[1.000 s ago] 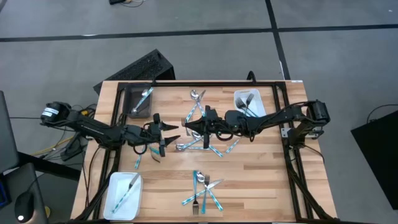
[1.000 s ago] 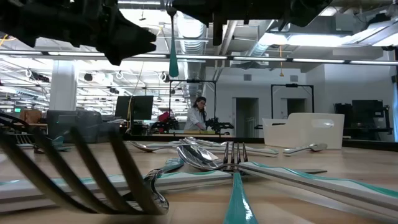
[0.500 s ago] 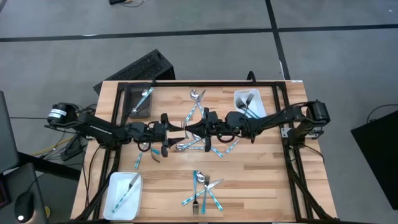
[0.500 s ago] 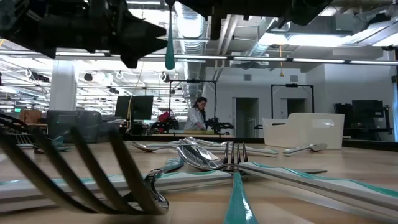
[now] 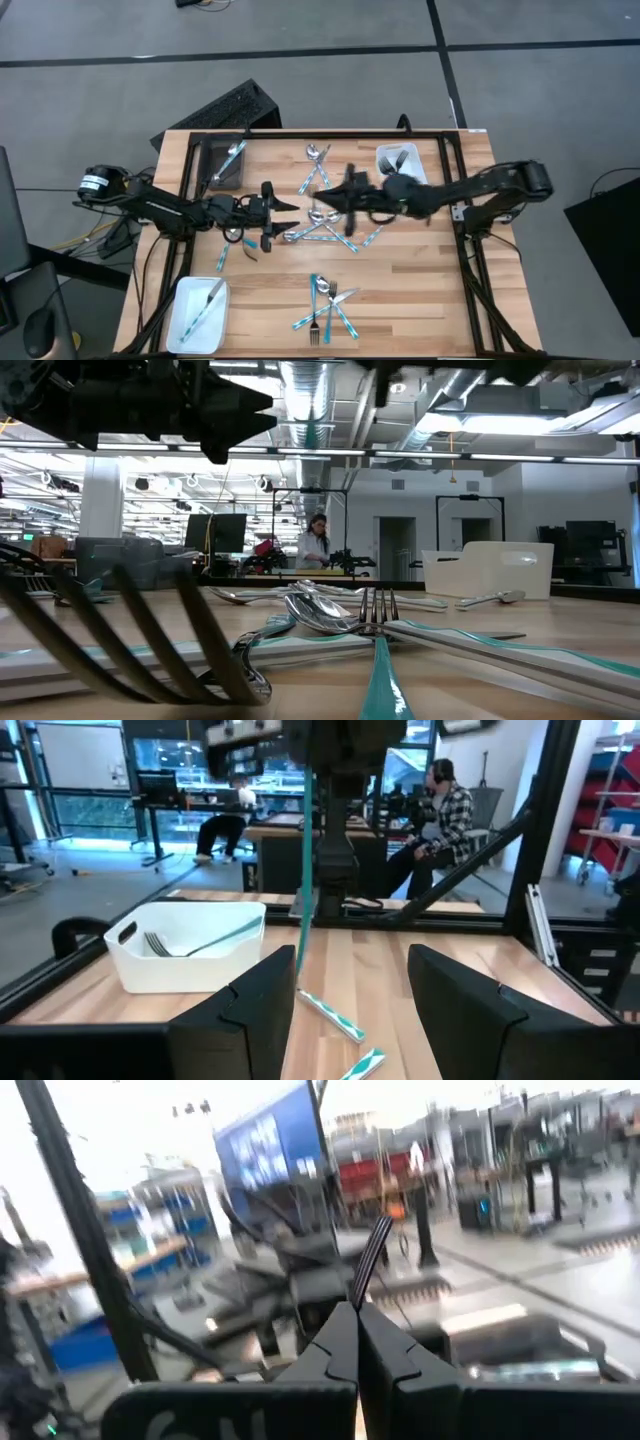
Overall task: Sort silverware by color (type)
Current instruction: Put the blue fork into the top white bin
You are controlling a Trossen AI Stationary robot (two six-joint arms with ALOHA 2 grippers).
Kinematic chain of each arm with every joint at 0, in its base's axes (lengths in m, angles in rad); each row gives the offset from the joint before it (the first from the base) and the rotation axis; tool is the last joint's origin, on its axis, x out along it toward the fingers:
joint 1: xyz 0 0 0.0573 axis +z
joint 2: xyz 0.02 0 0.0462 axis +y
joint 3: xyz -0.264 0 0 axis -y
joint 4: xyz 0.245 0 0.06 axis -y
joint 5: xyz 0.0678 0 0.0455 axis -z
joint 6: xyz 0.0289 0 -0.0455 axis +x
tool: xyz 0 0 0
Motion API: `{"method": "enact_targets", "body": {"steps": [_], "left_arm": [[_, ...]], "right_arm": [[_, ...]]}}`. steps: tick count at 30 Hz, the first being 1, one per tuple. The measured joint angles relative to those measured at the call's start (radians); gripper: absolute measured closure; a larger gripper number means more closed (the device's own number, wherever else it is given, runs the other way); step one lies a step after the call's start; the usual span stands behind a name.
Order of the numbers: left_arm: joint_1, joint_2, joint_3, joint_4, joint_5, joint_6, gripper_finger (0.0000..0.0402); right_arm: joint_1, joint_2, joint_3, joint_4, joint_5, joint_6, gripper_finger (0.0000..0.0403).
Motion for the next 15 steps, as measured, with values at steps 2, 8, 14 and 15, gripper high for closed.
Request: {"method": "enact_targets", "body": {"steps": [2,8,14,15], "left_arm": [[0.0,0.0,0.0,-0.002,-0.005,0.013,0.0219],[0.021,0.0,0.024,0.039,0.004,0.036,0.0219],[0.025,0.0,0.101,-0.101,0.044,0.039,0.0219],[0.025,0.0,0.114,-0.119,0.044,0.039,0.0219]], "right_arm": [[0.001,-0.042,-0.058,0.057,0.0,0.008,0.0387],[0.0,-0.004,-0.095,0.169,-0.004,0.043,0.0387],[-0.002,0.091,-0.063,0.25,-0.079,0.046,0.0387],[-0.002,0.097,-0.062,0.263,-0.085,0.046,0.0387]]}}
